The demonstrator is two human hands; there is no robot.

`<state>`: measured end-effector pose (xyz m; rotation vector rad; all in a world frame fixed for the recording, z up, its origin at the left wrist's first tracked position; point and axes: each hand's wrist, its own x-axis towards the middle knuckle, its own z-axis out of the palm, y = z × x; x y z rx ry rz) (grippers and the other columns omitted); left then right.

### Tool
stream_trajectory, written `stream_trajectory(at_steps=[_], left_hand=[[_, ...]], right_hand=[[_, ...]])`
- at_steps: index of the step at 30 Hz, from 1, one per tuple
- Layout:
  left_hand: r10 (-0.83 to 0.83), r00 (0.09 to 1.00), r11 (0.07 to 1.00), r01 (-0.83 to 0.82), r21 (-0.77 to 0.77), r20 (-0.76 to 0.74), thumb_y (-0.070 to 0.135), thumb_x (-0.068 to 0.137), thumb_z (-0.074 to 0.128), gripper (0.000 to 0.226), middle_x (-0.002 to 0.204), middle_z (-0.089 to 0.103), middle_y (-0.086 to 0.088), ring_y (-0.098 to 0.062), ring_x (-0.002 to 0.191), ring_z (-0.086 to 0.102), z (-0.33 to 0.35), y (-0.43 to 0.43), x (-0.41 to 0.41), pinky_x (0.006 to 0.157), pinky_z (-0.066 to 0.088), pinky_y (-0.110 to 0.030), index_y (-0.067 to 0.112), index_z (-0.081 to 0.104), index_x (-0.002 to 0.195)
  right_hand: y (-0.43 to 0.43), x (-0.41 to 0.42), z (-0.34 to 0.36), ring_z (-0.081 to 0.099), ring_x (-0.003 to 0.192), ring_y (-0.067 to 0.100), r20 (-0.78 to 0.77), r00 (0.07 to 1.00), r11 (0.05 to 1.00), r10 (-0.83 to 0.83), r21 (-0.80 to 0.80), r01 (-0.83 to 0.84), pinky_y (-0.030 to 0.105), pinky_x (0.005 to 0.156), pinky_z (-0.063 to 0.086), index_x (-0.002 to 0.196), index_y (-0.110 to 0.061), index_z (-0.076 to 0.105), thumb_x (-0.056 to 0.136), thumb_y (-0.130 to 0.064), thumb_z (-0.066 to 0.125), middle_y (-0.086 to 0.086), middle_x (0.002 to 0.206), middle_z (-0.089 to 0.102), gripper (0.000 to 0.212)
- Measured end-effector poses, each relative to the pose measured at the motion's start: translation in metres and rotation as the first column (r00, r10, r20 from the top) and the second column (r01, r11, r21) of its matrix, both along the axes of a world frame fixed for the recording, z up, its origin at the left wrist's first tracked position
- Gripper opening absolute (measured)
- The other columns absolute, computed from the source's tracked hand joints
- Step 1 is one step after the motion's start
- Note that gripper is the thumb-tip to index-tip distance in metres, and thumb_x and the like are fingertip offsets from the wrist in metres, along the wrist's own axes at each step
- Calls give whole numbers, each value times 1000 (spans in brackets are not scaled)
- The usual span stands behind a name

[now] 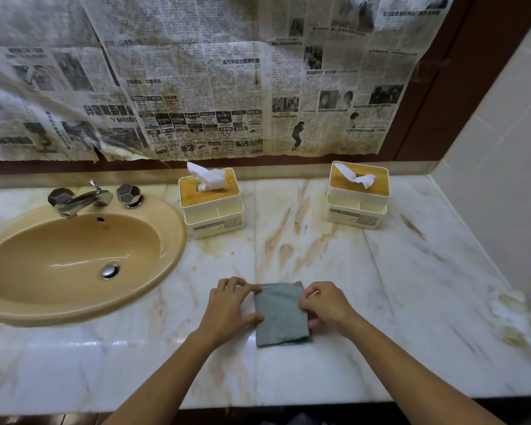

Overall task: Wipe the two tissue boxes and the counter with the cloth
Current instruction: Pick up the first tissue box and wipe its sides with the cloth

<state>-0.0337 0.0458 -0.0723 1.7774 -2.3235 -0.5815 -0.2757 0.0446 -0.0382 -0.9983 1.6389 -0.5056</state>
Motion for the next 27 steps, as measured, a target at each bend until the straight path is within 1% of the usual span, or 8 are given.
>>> stream_trajectory(at_steps=[4, 8, 11, 15, 17, 21, 25, 27], left_hand=[[-24, 1000, 1000, 24, -2, 12, 66, 74, 61, 63, 134, 38, 11, -15, 129, 26, 0, 1, -5, 102, 27, -32, 44, 48, 131], [-28, 1000, 1000, 28, 14, 10, 65, 73, 61, 63, 136, 36, 10, -17, 130, 24, 1, 0, -2, 99, 24, -32, 46, 46, 132], [-35, 999, 999, 34, 40, 17, 66, 74, 60, 63, 139, 34, 10, -16, 131, 21, 1, 0, 0, 102, 23, -33, 48, 45, 133], [-44, 999, 998, 43, 49, 32, 66, 76, 59, 62, 140, 33, 10, -16, 131, 20, 2, 0, 0, 103, 23, -34, 48, 44, 134], [-42, 999, 997, 40, 60, 24, 66, 76, 59, 62, 136, 32, 11, -15, 128, 22, 2, 0, 0, 101, 23, -32, 48, 44, 134], [-21, 1000, 999, 22, 42, -12, 67, 75, 58, 57, 120, 35, 14, -11, 115, 28, 0, -2, -3, 96, 24, -28, 46, 48, 126], [-70, 996, 998, 70, 0, 52, 67, 77, 56, 53, 114, 39, 13, -11, 107, 29, -3, -4, -7, 93, 25, -28, 42, 49, 123], [-99, 993, 995, 99, 10, 57, 66, 77, 55, 52, 114, 40, 13, -11, 105, 29, -3, -8, -4, 91, 24, -27, 44, 50, 123]], right_hand=[[8, -4, -6, 70, 52, 25, -47, 997, 998, 58, 12, -58, 30, 46, 56, 96, -4, 60, 80, 2, 63, 17, 91, 67, 17], [9, -2, -10, 72, 70, 29, 22, 981, 981, 192, 0, -192, 41, 61, 61, 99, -16, 65, 81, -8, 60, 10, 89, 70, 20], [7, -2, -8, 67, 66, 18, -41, 976, 972, 214, -89, -217, 36, 64, 59, 108, -26, 62, 81, -12, 58, -6, 79, 64, 31], [7, -5, -9, 69, 55, 30, -83, 985, 986, 152, -50, -157, 42, 56, 61, 106, -21, 57, 83, -6, 56, 14, 71, 70, 28], [6, -8, -13, 65, 49, 26, -186, 971, 984, 153, -63, -167, 37, 53, 60, 103, -23, 55, 82, -16, 59, 12, 69, 70, 22], [1, -5, -17, 58, 79, 15, -573, 802, 898, 169, -245, -364, 27, 66, 49, 117, -28, 50, 85, -38, 58, -5, 102, 56, 34], [-7, 2, -26, 46, 104, 16, -715, 601, 719, 357, -200, -665, 27, 87, 44, 132, -31, 46, 85, -47, 59, -3, 117, 42, 51], [-11, 3, -29, 43, 106, 17, -755, 532, 693, 384, -145, -706, 30, 91, 41, 132, -32, 46, 83, -52, 60, -3, 118, 42, 55]])
